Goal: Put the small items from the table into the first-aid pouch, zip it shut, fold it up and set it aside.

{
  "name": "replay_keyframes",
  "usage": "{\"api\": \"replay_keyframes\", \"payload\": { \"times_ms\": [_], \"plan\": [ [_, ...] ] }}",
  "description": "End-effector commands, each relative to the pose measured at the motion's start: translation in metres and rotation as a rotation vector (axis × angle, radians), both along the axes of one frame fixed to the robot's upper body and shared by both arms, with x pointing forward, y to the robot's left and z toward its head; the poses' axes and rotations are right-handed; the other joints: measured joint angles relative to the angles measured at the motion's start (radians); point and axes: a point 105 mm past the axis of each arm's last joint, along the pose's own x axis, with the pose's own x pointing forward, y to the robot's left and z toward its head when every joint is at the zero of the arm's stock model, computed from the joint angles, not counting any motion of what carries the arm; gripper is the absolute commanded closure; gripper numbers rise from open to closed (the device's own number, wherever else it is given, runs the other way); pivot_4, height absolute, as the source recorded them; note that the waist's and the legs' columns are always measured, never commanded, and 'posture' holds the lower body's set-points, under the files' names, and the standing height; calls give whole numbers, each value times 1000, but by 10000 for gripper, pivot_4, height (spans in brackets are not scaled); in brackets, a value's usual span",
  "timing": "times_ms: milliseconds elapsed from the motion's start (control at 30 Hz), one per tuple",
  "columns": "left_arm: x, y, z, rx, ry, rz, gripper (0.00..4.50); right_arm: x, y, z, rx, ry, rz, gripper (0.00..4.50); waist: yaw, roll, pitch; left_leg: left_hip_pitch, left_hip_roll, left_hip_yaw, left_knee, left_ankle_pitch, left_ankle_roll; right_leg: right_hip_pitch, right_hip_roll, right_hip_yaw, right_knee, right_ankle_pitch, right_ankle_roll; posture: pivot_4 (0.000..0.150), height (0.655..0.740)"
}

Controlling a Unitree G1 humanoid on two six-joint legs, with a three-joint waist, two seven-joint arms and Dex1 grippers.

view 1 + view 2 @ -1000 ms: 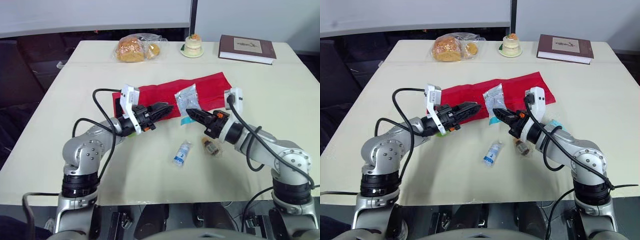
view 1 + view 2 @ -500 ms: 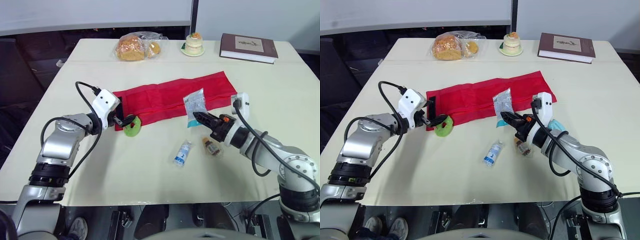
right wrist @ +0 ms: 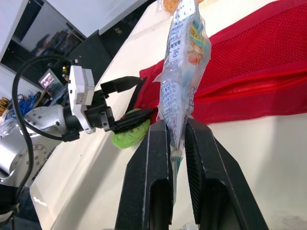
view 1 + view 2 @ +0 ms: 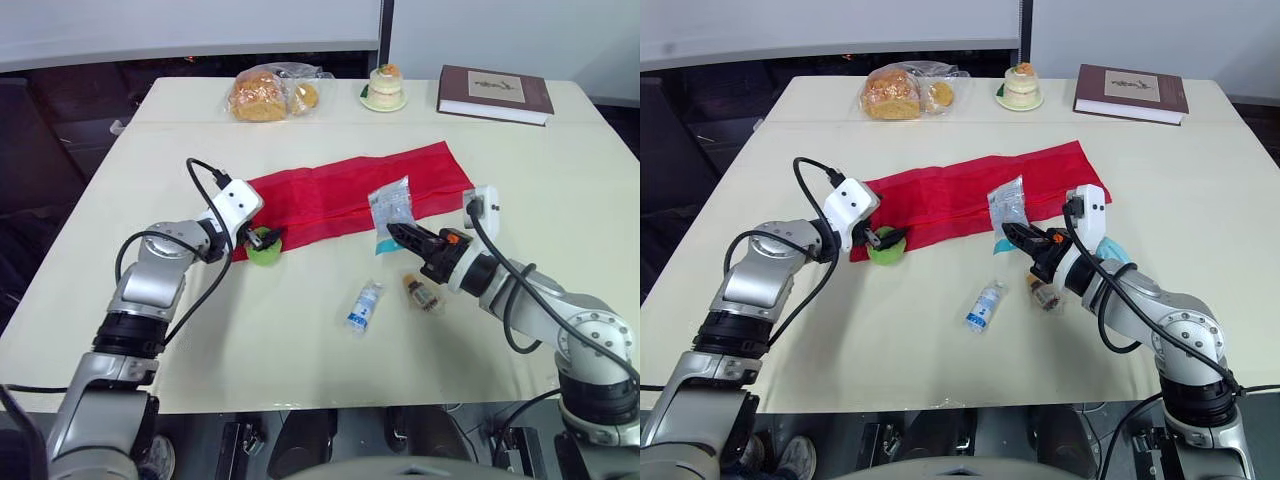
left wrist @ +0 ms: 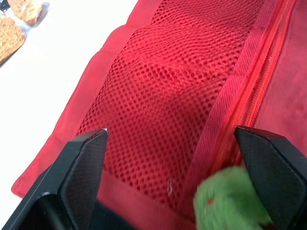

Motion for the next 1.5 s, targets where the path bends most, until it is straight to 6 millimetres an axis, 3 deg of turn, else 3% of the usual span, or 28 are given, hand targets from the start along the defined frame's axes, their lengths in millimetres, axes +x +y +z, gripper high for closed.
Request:
{"api": "replay_keyframes", "payload": {
  "times_ms": [33,100,333,467,700,1033,1233,1500],
  "plan": [
    [5,0,9,38,-53,-7,4280,-5,4,12,22,-57,21,45000,-1,0,0,0,0,0,0,0,0,0,0,0,0,0,0,1500,7289],
    [6,0,10,35,-58,-18,9204,-5,4,12,19,-61,22,45000,-1,0,0,0,0,0,0,0,0,0,0,0,0,0,0,1500,7289],
    [5,-4,15,19,-72,-98,44270,-5,6,9,19,-54,25,45000,-1,0,0,0,0,0,0,0,0,0,0,0,0,0,0,1500,7289],
    [8,-9,17,43,-83,-149,44817,-4,6,7,18,-55,23,45000,0,0,0,0,0,0,0,0,0,0,0,0,1,0,0,1500,7289],
    [8,-42,23,38,-122,-299,44817,-5,3,6,18,-57,3,45000,3,0,0,-1,-1,0,1,0,0,0,0,0,1,1,1,1500,7289],
    [-8,-110,16,-39,-111,-572,44817,-12,1,-2,27,-13,11,45000,1,0,0,-1,-1,1,2,0,0,0,0,1,1,1,2,1500,7289],
    [-11,-125,18,-104,-90,-638,44817,-13,5,-13,84,80,40,45000,0,0,0,0,-1,1,2,0,0,0,1,1,2,1,2,1500,7289],
    [-10,-128,20,-207,-30,-662,44817,2,22,-39,148,266,102,45000,-2,-1,0,0,-1,1,3,0,0,-1,2,2,3,1,2,1500,7289]
  ]
}}
